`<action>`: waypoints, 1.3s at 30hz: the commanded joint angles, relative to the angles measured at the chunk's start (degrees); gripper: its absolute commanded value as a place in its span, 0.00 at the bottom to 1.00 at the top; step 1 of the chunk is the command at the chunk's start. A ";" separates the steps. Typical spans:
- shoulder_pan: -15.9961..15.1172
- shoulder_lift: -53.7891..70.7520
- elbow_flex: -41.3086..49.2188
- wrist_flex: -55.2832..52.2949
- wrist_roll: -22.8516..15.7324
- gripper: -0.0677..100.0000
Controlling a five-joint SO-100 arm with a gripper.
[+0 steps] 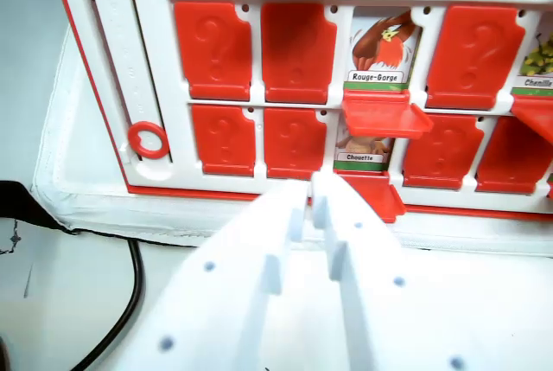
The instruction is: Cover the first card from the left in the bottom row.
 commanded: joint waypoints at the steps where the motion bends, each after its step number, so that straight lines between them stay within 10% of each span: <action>1: 1.67 11.25 -1.76 6.06 0.09 0.00; 12: 6.24 23.03 -5.63 17.58 -5.27 0.00; 39: 8.96 27.25 -16.00 24.96 -0.97 0.00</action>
